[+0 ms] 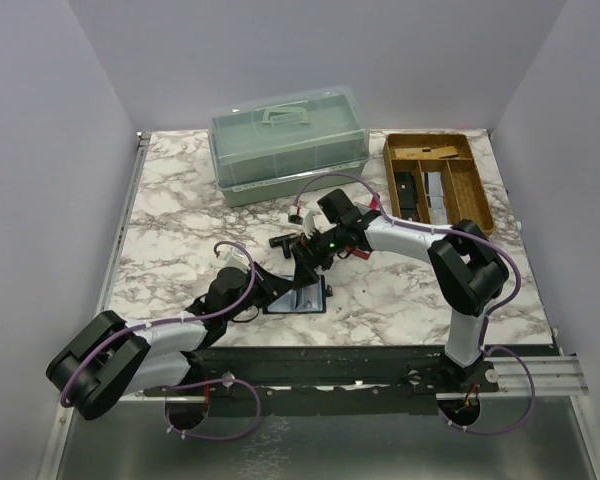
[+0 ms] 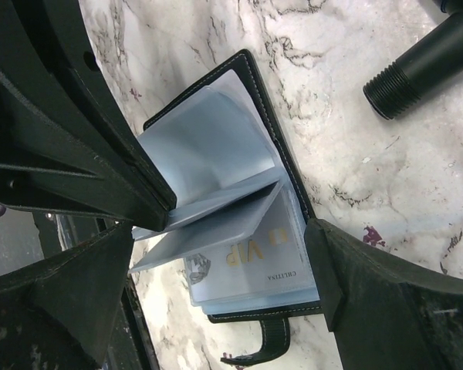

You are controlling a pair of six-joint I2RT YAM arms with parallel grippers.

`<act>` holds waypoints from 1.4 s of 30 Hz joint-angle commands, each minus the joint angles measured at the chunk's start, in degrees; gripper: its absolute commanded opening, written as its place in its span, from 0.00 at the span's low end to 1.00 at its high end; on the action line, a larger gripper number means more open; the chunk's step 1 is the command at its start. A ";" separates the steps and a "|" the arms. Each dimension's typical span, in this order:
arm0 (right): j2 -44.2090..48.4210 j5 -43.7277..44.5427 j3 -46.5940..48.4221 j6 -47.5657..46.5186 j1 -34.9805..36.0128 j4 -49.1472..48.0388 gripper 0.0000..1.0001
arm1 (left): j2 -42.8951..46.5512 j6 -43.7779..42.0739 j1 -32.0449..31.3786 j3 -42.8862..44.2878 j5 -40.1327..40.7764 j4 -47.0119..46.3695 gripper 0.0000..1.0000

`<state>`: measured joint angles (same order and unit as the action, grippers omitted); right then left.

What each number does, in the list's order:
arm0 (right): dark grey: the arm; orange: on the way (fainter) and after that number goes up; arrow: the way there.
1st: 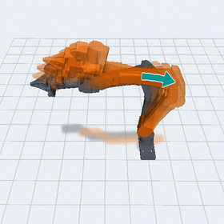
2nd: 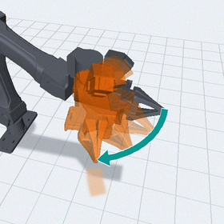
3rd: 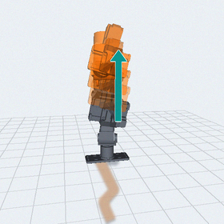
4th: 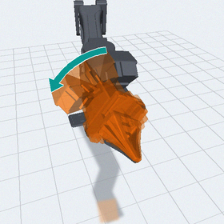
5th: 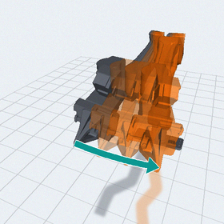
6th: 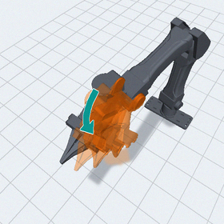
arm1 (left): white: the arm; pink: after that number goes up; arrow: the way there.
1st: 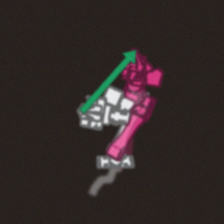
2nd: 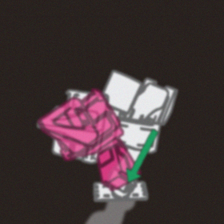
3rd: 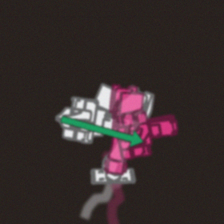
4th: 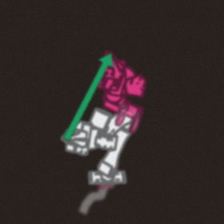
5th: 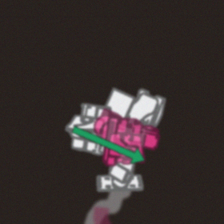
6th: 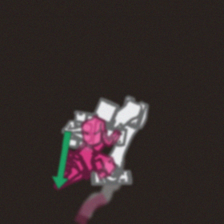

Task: Take the credit cards out of the card holder
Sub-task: Remove the credit card from the card holder.

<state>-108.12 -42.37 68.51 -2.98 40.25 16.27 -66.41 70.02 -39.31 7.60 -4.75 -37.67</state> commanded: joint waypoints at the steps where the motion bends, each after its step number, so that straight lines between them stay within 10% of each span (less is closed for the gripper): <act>1: -1.47 5.58 0.35 -2.13 1.23 1.08 0.99 | 0.62 -0.50 0.25 -0.42 -0.73 -1.54 0.12; 16: 1.71 -4.91 -2.02 -4.57 1.29 -0.43 0.99 | 0.96 -0.50 0.28 -0.34 -0.87 -1.62 0.12; 42: -0.95 4.18 -0.75 -6.18 1.37 3.70 0.91 | 1.37 -0.41 0.23 -1.33 -0.26 -1.29 0.15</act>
<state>-107.68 -41.80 67.18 -7.53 41.21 17.52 -65.84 70.04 -39.11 7.25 -4.91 -38.09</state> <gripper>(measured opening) 0.915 0.143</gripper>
